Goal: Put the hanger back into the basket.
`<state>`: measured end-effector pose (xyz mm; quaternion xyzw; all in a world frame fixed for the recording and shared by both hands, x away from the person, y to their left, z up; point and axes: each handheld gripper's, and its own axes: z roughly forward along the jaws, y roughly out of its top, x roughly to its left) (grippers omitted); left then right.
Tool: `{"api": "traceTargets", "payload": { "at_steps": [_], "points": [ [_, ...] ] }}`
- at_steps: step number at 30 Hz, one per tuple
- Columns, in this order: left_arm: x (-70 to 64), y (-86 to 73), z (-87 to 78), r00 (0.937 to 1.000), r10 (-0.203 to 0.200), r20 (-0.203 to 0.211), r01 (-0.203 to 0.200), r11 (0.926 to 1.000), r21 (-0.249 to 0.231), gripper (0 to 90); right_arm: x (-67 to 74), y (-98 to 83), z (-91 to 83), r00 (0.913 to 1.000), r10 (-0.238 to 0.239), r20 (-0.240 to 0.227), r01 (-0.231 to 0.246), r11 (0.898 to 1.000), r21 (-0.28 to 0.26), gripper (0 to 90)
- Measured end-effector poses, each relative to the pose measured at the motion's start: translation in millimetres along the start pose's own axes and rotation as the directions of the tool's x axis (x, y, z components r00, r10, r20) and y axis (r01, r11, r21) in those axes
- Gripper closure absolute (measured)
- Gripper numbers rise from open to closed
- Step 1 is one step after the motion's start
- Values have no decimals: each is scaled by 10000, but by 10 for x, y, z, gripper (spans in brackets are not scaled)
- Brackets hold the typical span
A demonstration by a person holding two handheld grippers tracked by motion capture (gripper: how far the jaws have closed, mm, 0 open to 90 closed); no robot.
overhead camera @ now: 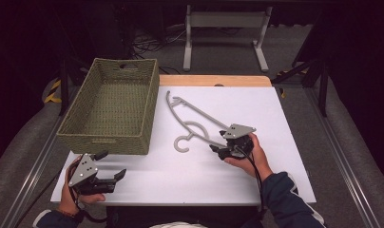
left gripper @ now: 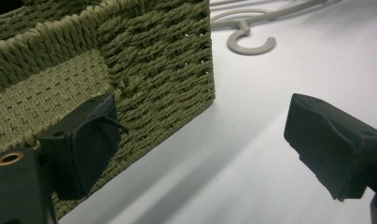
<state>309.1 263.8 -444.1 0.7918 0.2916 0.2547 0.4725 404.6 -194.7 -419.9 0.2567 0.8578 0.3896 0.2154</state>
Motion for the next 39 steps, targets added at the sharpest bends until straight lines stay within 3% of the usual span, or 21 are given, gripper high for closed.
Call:
{"api": "traceTargets", "payload": {
  "at_steps": [4, 10, 14, 20, 23, 27, 29, 33, 35, 38, 39],
  "points": [
    [-6, 6, 8, 10000, 70, -37, -70, 10000, -15, 111, 13, 84, 159, 9991, 25, -419, 11, 9965, 841, 375],
    [-4, -1, 9, 10000, 26, -7, -26, 10000, -22, 112, -14, 158, 379, 9962, 319, -808, -162, 9821, 1877, 428],
    [-4, -4, 13, 10000, 59, -27, -59, 10000, 24, 113, -28, 182, 465, 9972, 239, -715, -76, 9752, 2210, 506],
    [-6, -9, 17, 10000, 23, 7, -23, 10000, 31, 115, -80, 232, 581, 9970, 581, -515, -435, 9674, 2494, 633],
    [-13, -10, 25, 10000, 4, 74, -5, 9999, 103, 116, -103, 240, 630, 9995, 282, -149, -225, 9547, 2966, 646],
    [-13, -9, 32, 10000, 36, 72, -37, 9999, 151, 116, -160, 262, 664, 9989, 426, -206, -338, 9474, 3183, 599],
    [-13, -10, 32, 9999, 41, 95, -42, 9999, 149, 116, -131, 293, 686, 10000, -9, -72, 31, 9490, 3153, 594],
    [-3, -14, 31, 9999, 2, 143, -5, 9999, 171, 117, -88, 363, 692, 9995, -269, -175, 309, 9552, 2944, 606],
    [-5, -17, 36, 9999, 7, 168, -10, 9999, 163, 118, -83, 398, 700, 9992, -182, -356, 274, 9601, 2784, 631],
    [-13, -18, 42, 9998, 45, 198, -49, 9998, 206, 119, -76, 415, 764, 9967, -407, -707, 598, 9538, 2943, 673],
    [-17, -18, 45, 9997, 25, 229, -30, 9997, 224, 119, -81, 428, 803, 9951, -425, -887, 682, 9477, 3119, 683]
  ]
}}
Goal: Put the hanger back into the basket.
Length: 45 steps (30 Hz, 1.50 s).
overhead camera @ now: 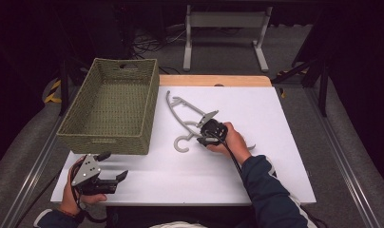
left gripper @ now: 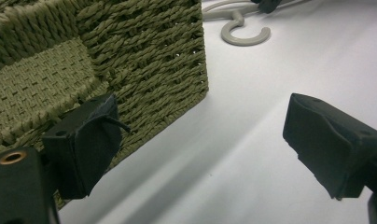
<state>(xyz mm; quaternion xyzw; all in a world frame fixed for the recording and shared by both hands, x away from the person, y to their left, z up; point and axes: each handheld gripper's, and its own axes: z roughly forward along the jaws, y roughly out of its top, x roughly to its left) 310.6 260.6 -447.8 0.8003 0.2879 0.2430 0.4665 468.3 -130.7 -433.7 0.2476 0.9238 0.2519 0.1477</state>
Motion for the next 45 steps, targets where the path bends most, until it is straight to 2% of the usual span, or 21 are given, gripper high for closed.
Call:
{"api": "traceTargets", "payload": {
  "at_steps": [6, 12, 14, 15, 19, 22, 28, 42, 45],
  "points": [
    [2, 0, 3, 10000, 13, 31, -13, 10000, 19, 120, -55, 115, 74, 9998, -115, -184, 127, 9980, 620, 736],
    [-4, -2, 6, 10000, 54, 73, -55, 10000, 56, 121, -180, 226, 117, 9937, 613, -938, -471, 9881, 1465, 750],
    [-3, -2, 6, 10000, 43, 82, -43, 10000, 52, 121, -193, 246, 123, 9927, 681, -1000, -512, 9853, 1630, 751],
    [-3, -3, 7, 9999, 41, 92, -41, 10000, 50, 121, -213, 276, 136, 9904, 847, -1092, -635, 9808, 1845, 757],
    [-4, -2, 16, 9999, 93, 140, -94, 9999, 71, 121, -227, 309, 147, 9890, 953, -1131, -699, 9752, 2098, 775],
    [-6, -2, 12, 9998, 104, 146, -105, 9999, 41, 121, -233, 313, 153, 9884, 1038, -1105, -788, 9745, 2102, 804],
    [-2, -7, 16, 9998, 98, 151, -100, 9999, 89, 121, -208, 313, 147, 9923, 793, -948, -585, 9770, 2050, 827],
    [9, -14, 13, 9999, 66, 106, -68, 9999, 120, 121, -185, 284, 125, 9943, 764, -744, -631, 9840, 1669, 829],
    [11, -16, 15, 9999, 52, 127, -54, 9999, 109, 121, -175, 283, 120, 9941, 707, -828, -563, 9847, 1652, 829]
  ]
}}
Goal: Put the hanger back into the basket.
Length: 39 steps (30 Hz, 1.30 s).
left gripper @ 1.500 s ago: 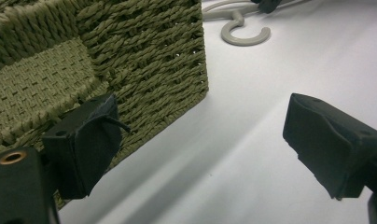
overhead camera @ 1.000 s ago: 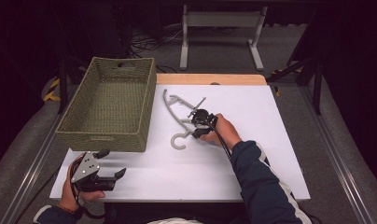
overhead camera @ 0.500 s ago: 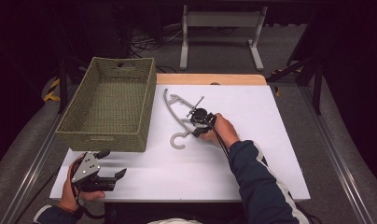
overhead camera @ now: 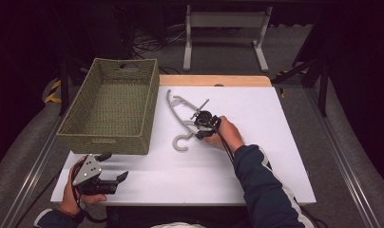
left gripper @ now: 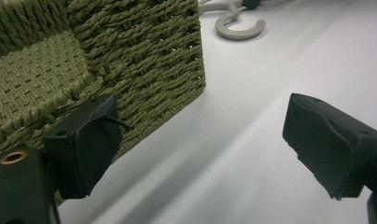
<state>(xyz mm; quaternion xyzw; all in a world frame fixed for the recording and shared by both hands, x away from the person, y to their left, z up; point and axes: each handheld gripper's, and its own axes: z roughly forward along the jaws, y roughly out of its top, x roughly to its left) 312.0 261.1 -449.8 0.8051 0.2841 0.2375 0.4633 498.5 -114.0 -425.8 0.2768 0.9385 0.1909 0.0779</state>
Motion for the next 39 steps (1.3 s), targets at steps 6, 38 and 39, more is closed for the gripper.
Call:
{"api": "traceTargets", "payload": {
  "at_steps": [6, 38, 39],
  "points": [
    [-2, 1, 0, 10000, 19, -8, -19, 10000, 24, 121, 12, -11, -17, 10000, 26, 95, -24, 9998, -181, 830],
    [-6, -1, 29, 10000, 1, 74, -2, 9999, 124, 123, 43, -108, -227, 9998, -167, 136, 180, 9949, -988, 830],
    [-6, -1, 30, 10000, 0, 72, -1, 9999, 135, 123, 41, -113, -243, 9998, -158, 126, 171, 9940, -1084, 831]
  ]
}}
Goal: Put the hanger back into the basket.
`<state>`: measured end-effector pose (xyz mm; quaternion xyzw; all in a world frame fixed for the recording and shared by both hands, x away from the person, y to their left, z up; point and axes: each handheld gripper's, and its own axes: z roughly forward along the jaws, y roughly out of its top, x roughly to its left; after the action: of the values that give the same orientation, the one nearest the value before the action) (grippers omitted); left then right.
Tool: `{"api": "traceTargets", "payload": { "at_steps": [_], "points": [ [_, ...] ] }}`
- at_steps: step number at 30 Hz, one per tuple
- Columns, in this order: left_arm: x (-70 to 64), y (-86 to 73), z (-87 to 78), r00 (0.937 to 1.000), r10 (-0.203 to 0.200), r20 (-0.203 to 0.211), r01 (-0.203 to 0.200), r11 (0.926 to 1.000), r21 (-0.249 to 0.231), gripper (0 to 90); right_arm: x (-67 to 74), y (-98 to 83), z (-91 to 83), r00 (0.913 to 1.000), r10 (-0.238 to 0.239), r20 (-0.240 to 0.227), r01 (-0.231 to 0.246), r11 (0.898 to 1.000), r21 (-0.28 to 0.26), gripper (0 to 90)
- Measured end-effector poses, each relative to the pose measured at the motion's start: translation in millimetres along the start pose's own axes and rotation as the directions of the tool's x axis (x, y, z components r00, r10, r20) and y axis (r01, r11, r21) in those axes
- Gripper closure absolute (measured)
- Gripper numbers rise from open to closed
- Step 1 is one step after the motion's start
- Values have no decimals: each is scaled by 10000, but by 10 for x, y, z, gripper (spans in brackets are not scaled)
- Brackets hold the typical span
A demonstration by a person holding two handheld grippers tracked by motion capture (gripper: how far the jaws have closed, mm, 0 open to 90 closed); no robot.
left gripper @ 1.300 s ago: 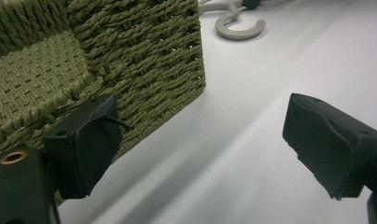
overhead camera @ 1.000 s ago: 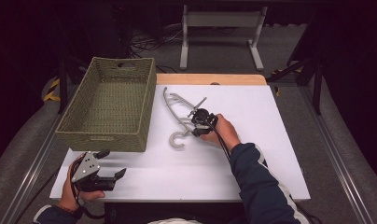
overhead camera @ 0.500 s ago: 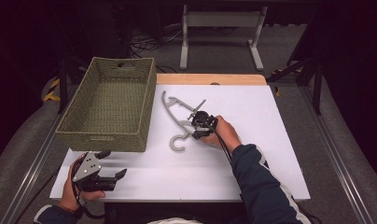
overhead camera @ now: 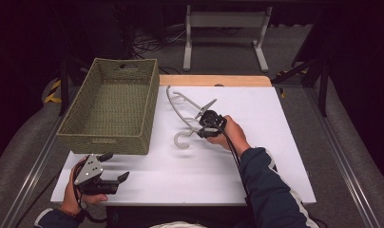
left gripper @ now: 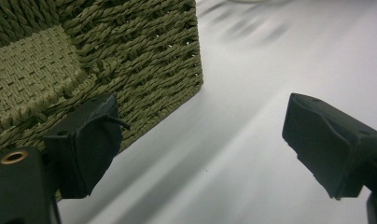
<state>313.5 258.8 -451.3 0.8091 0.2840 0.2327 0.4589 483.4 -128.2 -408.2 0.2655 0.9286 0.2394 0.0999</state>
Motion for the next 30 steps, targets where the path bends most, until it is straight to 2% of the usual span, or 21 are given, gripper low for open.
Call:
{"api": "traceTargets", "payload": {
  "at_steps": [9, 14, 24, 30],
  "points": [
    [-1, 1, -2, 10000, 9, -8, -9, 10000, -23, 123, -28, -35, -233, 9992, 166, 369, -126, 9943, -1055, 832],
    [4, 1, -6, 10000, -22, 7, 22, 10000, -86, 119, -40, -56, -324, 9981, 376, 482, -305, 9895, -1410, 832],
    [1, 4, -5, 10000, 14, -18, -14, 10000, -73, 119, -57, -72, -428, 9972, 508, 545, -401, 9825, -1819, 833],
    [1, 24, -13, 10000, 83, 2, -83, 9999, -134, 120, -19, -83, -490, 9979, 375, 537, -259, 9789, -2026, 833]
  ]
}}
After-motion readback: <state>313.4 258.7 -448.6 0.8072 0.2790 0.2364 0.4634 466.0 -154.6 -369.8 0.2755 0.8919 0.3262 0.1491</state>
